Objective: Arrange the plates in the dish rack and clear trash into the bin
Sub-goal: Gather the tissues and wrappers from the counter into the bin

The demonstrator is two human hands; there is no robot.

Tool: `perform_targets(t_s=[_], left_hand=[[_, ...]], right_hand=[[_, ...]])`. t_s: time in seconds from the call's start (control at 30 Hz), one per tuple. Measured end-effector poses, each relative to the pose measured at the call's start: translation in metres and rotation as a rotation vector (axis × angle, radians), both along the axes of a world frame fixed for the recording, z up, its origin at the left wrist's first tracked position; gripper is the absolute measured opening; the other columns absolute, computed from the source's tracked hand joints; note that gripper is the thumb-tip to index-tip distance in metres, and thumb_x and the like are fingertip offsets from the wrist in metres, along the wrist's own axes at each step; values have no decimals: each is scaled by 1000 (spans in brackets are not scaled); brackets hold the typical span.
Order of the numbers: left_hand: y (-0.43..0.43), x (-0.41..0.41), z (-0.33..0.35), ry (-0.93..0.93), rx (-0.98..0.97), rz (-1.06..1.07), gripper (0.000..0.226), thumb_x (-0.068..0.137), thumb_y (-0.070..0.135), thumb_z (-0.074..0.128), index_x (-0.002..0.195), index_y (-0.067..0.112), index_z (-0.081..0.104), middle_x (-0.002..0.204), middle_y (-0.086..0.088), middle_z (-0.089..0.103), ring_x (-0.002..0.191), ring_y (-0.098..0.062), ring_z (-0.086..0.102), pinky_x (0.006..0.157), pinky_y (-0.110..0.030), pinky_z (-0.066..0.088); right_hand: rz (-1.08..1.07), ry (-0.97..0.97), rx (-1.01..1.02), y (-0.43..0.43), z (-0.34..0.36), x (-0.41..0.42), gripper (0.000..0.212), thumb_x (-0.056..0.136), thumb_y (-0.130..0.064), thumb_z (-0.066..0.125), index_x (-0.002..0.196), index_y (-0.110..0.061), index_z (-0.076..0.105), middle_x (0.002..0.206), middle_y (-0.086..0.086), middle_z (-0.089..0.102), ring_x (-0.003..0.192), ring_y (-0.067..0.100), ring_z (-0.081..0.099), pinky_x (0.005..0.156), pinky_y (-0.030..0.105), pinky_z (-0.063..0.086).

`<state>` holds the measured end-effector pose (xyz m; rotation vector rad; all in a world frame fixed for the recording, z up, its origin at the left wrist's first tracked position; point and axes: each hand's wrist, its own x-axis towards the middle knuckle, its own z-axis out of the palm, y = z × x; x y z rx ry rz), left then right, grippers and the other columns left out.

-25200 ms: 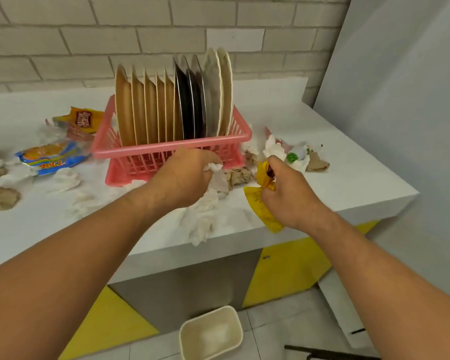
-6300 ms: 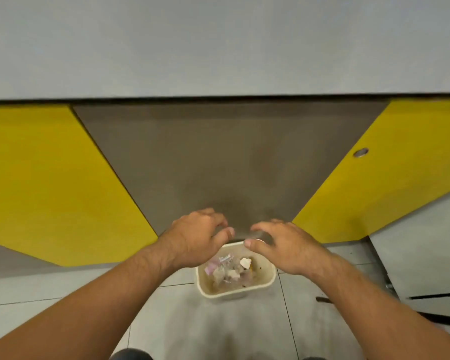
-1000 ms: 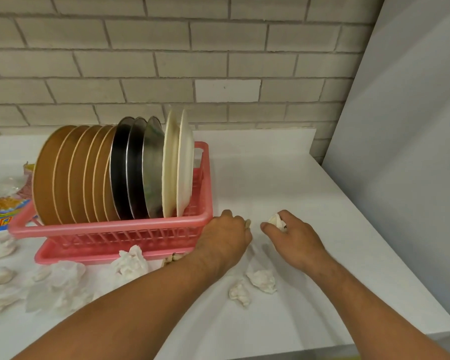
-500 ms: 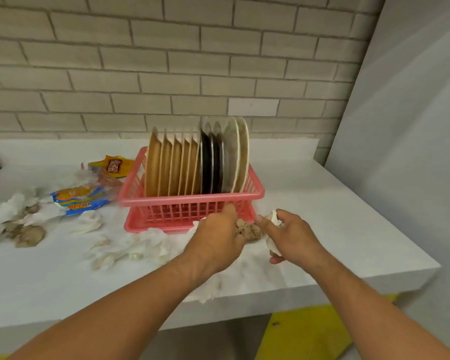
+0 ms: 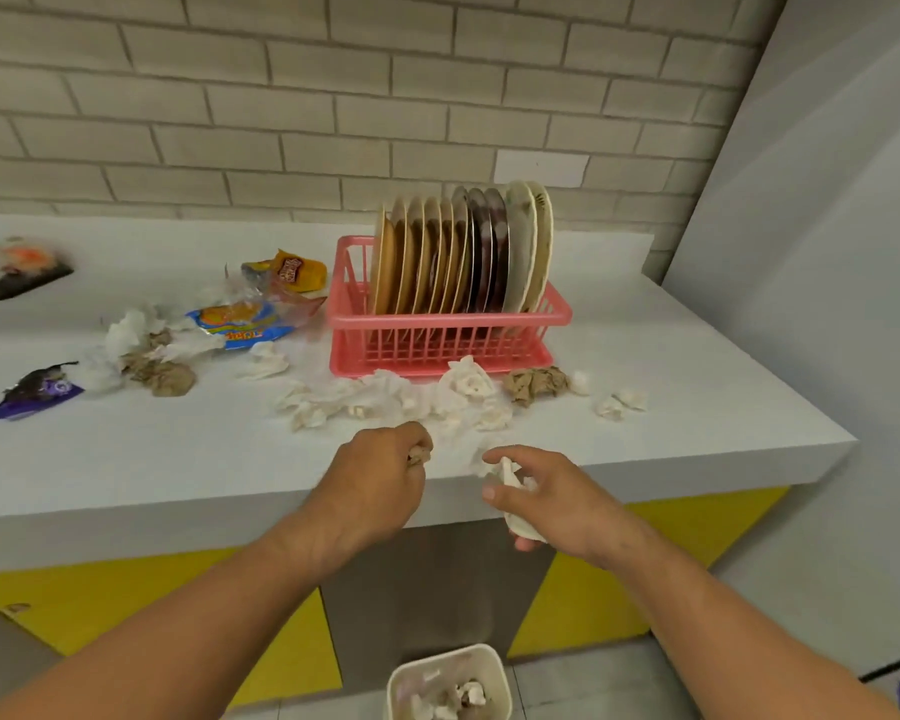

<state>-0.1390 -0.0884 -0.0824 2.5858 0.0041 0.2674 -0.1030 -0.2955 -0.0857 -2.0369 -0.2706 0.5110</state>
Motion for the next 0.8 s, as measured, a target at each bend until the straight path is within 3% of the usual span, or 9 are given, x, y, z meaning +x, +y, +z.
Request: perform_targets(t_s=[0.13,0.2,0.27,0.37,0.43,0.5,0.57,0.67,0.8], left_hand=[[0,-16,-27,52,48,-6,21,92,19,39,81,22,56,80,3,60,78,-19,56,65,-28,37],[-5,-23,-43,67,48,41,24,90,25,42,66,22,44,65,4,50,66,-19,48,58,-29,31],[-12,-29,-66,92,26,94,30,83,31,50,58,18,40,55,3,46,56,-18,43,50,-30,27],[-24,-35,-113,190,1,103,33,80,36,52,55,16,43,52,3,47,51,-17,44,45,-28,25],[-32,-38,-152,255,7,109,38,83,43,53,55,18,45,53,4,50,52,-14,48,45,-26,27],[-40,-40,-195,307,21,118,45,85,52,51,55,18,47,52,5,52,52,-13,50,46,-26,30],[-47,-37,-239,345,62,124,50,89,54,46,57,16,49,55,2,53,55,-18,51,50,-28,33],[-53,-28,-313,395,93,95,40,91,39,41,68,11,56,72,-8,63,71,-28,58,57,-30,38],[-60,-17,-425,471,101,-30,26,95,36,38,95,15,54,99,-10,64,91,-31,60,69,-33,42]], right_hand=[[0,43,-77,-6,-37,-12,26,89,-35,68,114,-36,62,112,0,57,81,18,62,53,23,53],[-37,42,-118,-10,-58,-14,13,90,-40,64,102,-34,65,101,-3,62,81,18,62,50,25,53],[-51,12,-175,-14,-81,-14,17,94,-43,54,95,-31,67,90,-4,64,81,17,62,52,31,54],[-87,77,-194,-21,-123,-15,26,97,-34,44,101,-25,68,97,-2,65,90,21,62,49,28,51],[-107,146,-197,-27,-159,-18,25,96,-30,44,97,-22,68,93,0,64,83,21,62,44,28,50],[-114,162,-248,-34,-201,-19,24,95,-27,45,95,-18,67,88,4,64,78,23,62,51,35,56],[-132,191,-291,-42,-247,-19,20,94,-25,47,101,-18,64,93,5,64,80,24,63,57,40,58],[-171,265,-314,-54,-320,-17,16,94,-24,53,109,-24,50,104,4,60,83,22,62,49,31,55],[-140,242,-410,-63,-421,-11,25,92,-28,58,113,-18,50,106,5,58,91,26,63,71,46,59]])
